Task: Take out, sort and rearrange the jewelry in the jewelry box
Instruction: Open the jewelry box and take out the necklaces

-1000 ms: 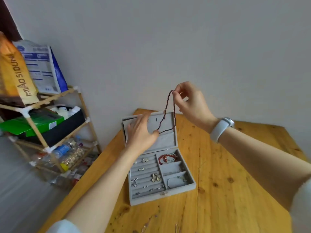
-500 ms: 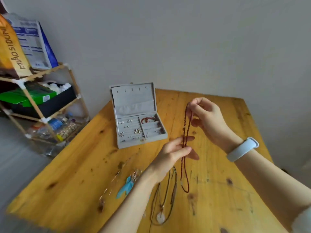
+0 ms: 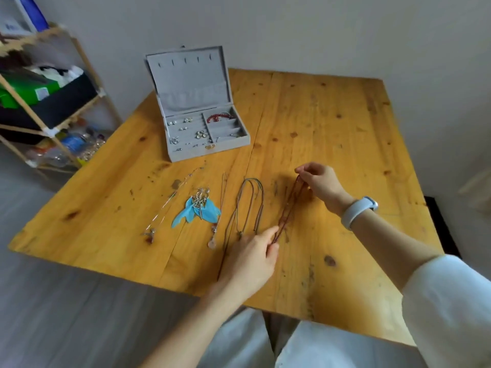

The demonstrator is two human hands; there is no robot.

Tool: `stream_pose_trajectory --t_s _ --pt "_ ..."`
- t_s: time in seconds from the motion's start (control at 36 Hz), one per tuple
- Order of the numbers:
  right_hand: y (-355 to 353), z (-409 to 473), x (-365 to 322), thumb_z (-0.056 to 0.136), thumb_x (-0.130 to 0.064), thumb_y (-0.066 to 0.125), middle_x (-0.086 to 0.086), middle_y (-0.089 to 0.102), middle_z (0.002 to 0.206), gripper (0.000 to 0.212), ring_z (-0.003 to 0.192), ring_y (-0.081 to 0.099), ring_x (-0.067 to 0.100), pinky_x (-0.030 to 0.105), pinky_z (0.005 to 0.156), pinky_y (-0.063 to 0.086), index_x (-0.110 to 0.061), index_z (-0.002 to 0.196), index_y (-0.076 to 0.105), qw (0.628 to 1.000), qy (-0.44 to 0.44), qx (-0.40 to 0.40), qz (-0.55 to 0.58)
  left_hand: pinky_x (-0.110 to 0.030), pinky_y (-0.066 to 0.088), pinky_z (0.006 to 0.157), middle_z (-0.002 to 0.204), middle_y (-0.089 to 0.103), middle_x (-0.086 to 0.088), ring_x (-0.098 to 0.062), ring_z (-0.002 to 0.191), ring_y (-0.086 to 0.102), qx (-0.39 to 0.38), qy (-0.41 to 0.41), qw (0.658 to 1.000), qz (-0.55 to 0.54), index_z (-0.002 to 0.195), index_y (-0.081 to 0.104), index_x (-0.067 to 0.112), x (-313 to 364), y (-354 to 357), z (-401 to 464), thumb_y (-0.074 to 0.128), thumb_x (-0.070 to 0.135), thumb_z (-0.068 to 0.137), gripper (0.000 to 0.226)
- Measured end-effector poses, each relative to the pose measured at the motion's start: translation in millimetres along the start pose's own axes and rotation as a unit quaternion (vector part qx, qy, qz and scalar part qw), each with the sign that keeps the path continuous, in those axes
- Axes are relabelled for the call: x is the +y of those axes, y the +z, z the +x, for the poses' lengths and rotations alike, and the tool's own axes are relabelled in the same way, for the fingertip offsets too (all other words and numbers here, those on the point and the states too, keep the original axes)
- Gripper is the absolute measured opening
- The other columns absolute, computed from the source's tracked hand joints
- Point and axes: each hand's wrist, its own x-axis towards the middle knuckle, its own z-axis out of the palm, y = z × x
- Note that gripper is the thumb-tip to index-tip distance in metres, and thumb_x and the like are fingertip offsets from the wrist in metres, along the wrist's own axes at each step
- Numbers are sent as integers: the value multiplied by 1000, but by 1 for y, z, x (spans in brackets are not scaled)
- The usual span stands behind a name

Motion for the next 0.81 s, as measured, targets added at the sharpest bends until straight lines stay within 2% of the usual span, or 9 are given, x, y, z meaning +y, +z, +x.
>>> stream_pose_trajectory --t_s 0.06,0.14,0.19,0.28,0.39,0.44,0.53,0.58,0.81 --pt "7 2 3 92 -7 47 -2 50 64 16 44 41 3 9 39 29 -9 92 62 998 -38 1 -60 -23 48 81 118 62 -2 -14 90 59 18 30 999 37 140 38 19 -4 2 -3 42 22 97 43" --pt "12 4 4 91 -7 46 2 56 73 19 52 41 8 16 47 33 -6 96 64 988 -81 -2 -130 -23 35 99 129 53 -1 -14 119 45 11 55 993 105 139 40 15 -9 5 -7 42 19 97 42" --pt "13 4 4 91 -8 47 4 61 82 20 62 50 13 22 56 38 -8 98 65 981 -93 -3 -173 -29 42 95 118 54 -3 -18 112 48 6 66 987 146 134 46 13 -15 7 -9 47 18 94 40" --pt "13 2 10 91 -10 48 10 61 107 21 96 55 26 29 77 42 -11 101 66 956 -129 24 -261 -34 52 79 108 57 -3 -19 96 55 46 108 975 188 116 62 12 -23 7 -12 63 17 83 33" --pt "13 -23 23 91 -16 44 10 57 119 29 111 53 30 44 92 43 -12 114 62 913 -224 36 -340 -37 47 84 121 61 0 -16 110 55 49 160 957 236 111 65 19 -28 5 -19 44 32 83 37" --pt "14 -38 32 93 -28 32 10 52 131 42 122 48 27 46 101 36 -14 126 54 887 -272 -1 -373 -40 39 95 131 55 1 -14 123 48 16 183 952 246 117 62 19 -34 6 -24 38 36 87 42" --pt "13 -49 42 87 -51 4 2 23 153 66 142 15 17 45 116 8 -25 144 24 850 -255 -87 -452 -43 22 102 145 40 -2 -15 136 32 -34 208 936 282 130 51 15 -44 10 -31 33 42 91 50" --pt "12 -47 47 83 -56 -7 -3 7 156 70 143 -1 12 43 116 -4 -31 146 9 836 -235 -115 -482 -48 16 104 150 30 -4 -16 140 24 -59 218 923 312 137 40 12 -48 12 -34 28 44 94 55" --pt "11 -34 41 98 -43 14 -6 -1 156 49 142 -8 9 45 115 -9 -37 145 4 832 -210 -133 -496 -53 13 107 150 28 -7 -16 139 23 -82 236 901 355 140 34 8 -48 8 -30 12 51 96 65"
